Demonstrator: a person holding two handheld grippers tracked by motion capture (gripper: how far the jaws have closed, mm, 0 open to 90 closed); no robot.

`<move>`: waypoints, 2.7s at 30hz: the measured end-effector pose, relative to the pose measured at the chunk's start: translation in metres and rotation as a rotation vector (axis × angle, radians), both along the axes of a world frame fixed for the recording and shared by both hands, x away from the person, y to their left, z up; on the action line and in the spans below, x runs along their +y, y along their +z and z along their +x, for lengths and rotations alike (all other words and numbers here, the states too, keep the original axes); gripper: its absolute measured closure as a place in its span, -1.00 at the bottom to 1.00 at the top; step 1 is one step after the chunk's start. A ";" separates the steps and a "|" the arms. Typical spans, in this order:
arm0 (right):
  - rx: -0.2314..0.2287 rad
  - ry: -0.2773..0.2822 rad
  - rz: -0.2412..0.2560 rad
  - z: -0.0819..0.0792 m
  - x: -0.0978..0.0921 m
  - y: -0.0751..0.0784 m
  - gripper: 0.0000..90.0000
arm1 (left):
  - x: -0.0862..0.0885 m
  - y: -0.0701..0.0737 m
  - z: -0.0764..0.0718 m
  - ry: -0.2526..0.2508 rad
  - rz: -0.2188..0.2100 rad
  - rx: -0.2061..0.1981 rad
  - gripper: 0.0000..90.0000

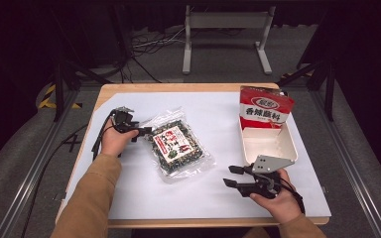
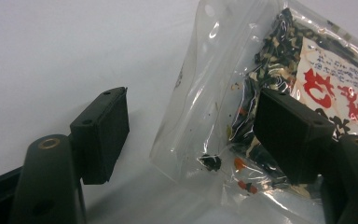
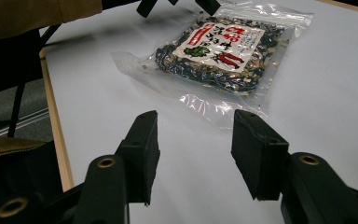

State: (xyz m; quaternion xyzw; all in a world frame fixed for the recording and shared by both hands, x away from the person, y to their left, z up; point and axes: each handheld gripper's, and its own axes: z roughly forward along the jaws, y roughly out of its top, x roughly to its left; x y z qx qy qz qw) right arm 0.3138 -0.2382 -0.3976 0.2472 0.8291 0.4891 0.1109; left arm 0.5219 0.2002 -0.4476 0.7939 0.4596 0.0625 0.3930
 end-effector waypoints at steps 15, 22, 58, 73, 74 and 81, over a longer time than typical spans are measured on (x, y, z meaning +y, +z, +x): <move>0.009 0.002 -0.015 0.000 0.005 -0.005 0.09 | -0.006 0.007 -0.009 -0.107 0.071 -0.083 0.54; 0.001 0.012 -0.012 0.000 0.007 -0.006 0.08 | -0.005 0.006 -0.014 -0.064 0.032 -0.100 0.84; -0.057 -0.068 0.084 0.005 -0.004 -0.002 0.03 | -0.016 0.130 -0.132 -0.181 -0.255 -0.386 0.98; -0.128 -0.080 0.079 0.003 -0.006 0.006 -0.09 | -0.030 0.167 -0.176 -0.341 -0.317 -0.495 0.98; -0.132 -0.079 0.081 0.004 -0.006 0.008 -0.09 | -0.031 0.168 -0.178 -0.350 -0.319 -0.499 0.98; -0.139 -0.076 0.086 0.007 -0.006 0.021 -0.27 | -0.034 0.175 -0.186 -0.418 -0.348 -0.510 0.98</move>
